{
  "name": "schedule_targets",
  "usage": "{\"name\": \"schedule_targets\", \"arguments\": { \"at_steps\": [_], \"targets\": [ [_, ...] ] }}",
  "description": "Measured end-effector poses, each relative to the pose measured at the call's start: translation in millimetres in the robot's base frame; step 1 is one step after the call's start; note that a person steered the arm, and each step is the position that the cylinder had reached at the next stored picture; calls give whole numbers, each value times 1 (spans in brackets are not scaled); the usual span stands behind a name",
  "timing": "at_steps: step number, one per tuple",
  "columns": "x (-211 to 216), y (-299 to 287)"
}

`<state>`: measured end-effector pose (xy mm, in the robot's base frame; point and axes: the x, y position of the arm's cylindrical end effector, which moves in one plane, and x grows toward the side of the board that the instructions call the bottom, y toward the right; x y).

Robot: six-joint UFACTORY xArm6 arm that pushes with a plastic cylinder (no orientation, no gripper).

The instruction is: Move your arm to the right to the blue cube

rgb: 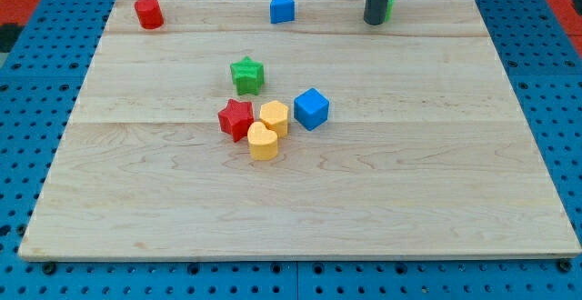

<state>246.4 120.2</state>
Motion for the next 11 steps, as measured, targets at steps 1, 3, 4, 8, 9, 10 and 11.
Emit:
{"name": "schedule_targets", "arguments": {
  "at_steps": [1, 3, 4, 8, 9, 10, 11],
  "targets": [
    [-18, -11],
    [-14, 28],
    [9, 13],
    [24, 9],
    [25, 10],
    [43, 21],
    [92, 27]
  ]
}}
